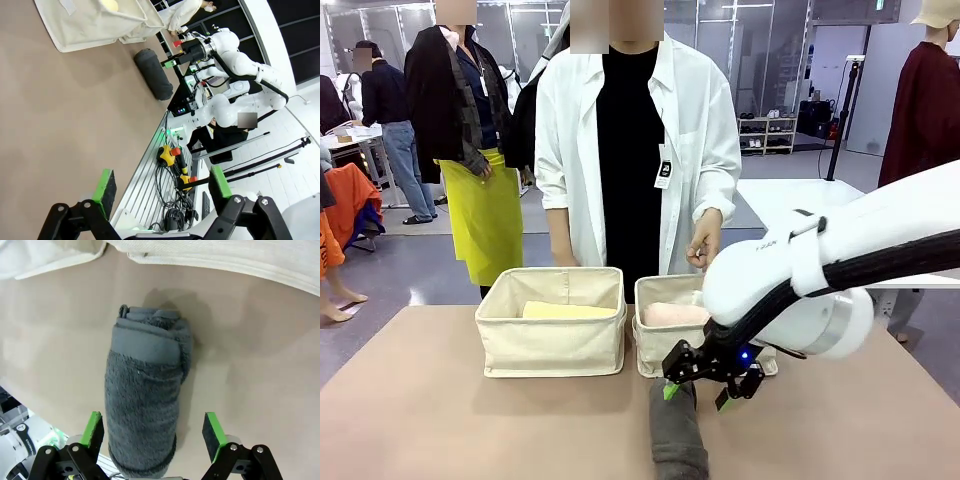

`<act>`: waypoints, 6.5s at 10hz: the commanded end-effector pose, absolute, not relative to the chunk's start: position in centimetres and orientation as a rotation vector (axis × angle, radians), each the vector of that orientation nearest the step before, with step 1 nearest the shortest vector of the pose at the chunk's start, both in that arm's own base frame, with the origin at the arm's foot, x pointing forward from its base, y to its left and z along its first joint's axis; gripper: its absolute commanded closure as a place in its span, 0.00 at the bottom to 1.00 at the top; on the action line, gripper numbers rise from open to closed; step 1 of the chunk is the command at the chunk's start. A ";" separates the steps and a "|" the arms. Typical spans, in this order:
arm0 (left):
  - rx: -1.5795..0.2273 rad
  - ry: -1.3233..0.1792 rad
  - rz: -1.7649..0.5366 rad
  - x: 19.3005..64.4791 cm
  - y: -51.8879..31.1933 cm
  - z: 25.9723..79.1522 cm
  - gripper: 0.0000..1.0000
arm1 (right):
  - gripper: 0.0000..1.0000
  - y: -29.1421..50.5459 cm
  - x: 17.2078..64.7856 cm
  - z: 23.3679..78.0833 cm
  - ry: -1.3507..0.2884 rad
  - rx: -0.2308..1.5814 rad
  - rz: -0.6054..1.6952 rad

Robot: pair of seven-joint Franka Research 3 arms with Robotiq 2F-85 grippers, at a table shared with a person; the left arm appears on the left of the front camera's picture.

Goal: Divide the towels into two baskets.
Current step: Pick up one hotel-folded towel from the bottom of the table and place it in the Fabric basket indicated by the person.

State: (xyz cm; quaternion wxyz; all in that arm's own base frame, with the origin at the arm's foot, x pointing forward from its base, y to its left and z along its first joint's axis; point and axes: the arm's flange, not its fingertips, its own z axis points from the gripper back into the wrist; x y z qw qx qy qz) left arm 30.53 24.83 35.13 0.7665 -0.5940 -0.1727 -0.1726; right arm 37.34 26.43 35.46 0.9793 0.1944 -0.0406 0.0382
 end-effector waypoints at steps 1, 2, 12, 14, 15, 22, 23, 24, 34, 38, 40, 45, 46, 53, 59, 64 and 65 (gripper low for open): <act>-1.292 -0.381 -0.377 30.0 24.6 35.4 0.05 | 0.00 29.6 38.6 34.4 -0.053 0.394 0.029; -1.292 -0.381 -0.377 30.0 24.6 35.4 0.05 | 0.00 30.4 38.7 34.0 -0.067 0.394 0.022; -1.292 -0.381 -0.377 30.0 24.6 35.4 0.05 | 0.65 31.8 37.6 32.0 0.016 0.232 0.179; -1.292 -0.381 -0.377 30.0 24.6 35.4 0.05 | 1.00 31.5 37.3 32.5 -0.011 0.226 0.170; -1.292 -0.381 -0.377 30.0 24.6 35.4 0.05 | 1.00 31.0 37.2 33.6 -0.024 0.191 0.188; -1.292 -0.381 -0.377 30.0 24.6 35.4 0.05 | 1.00 31.0 36.6 48.7 -0.017 0.002 0.979; -1.292 -0.381 -0.377 30.0 24.6 35.4 0.05 | 1.00 30.1 36.4 49.4 0.001 -0.014 1.241; -1.292 -0.381 -0.377 30.0 24.6 35.4 0.05 | 1.00 27.9 35.5 50.5 -0.009 0.042 1.465; -1.292 -0.381 -0.377 30.0 24.6 35.4 0.05 | 0.60 28.1 40.7 51.2 -0.086 -0.099 1.499; -1.292 -0.381 -0.377 30.0 24.6 35.4 0.05 | 0.60 28.7 50.7 50.8 -0.047 -0.126 1.534; -1.292 -0.381 -0.377 30.0 24.6 35.4 0.05 | 0.60 28.6 55.6 49.6 -0.045 -0.113 1.562; -1.292 -0.381 -0.377 30.0 24.6 35.4 0.05 | 0.53 29.8 61.6 44.8 0.075 -0.084 1.565; -1.292 -0.381 -0.377 30.0 24.6 35.4 0.05 | 0.41 29.8 61.5 44.1 0.102 -0.069 1.559; -1.292 -0.381 -0.377 30.0 24.6 35.4 0.05 | 0.00 28.9 59.7 44.2 0.110 -0.109 1.472; -1.292 -0.381 -0.377 30.0 24.6 35.4 0.05 | 0.00 29.7 60.9 43.7 0.114 -0.066 1.528; -1.292 -0.381 -0.377 30.0 24.6 35.4 0.05 | 0.00 29.7 60.9 43.6 0.116 -0.069 1.521; -1.292 -0.381 -0.377 30.0 24.6 35.4 0.05 | 0.00 29.2 59.5 45.8 0.074 -0.008 1.493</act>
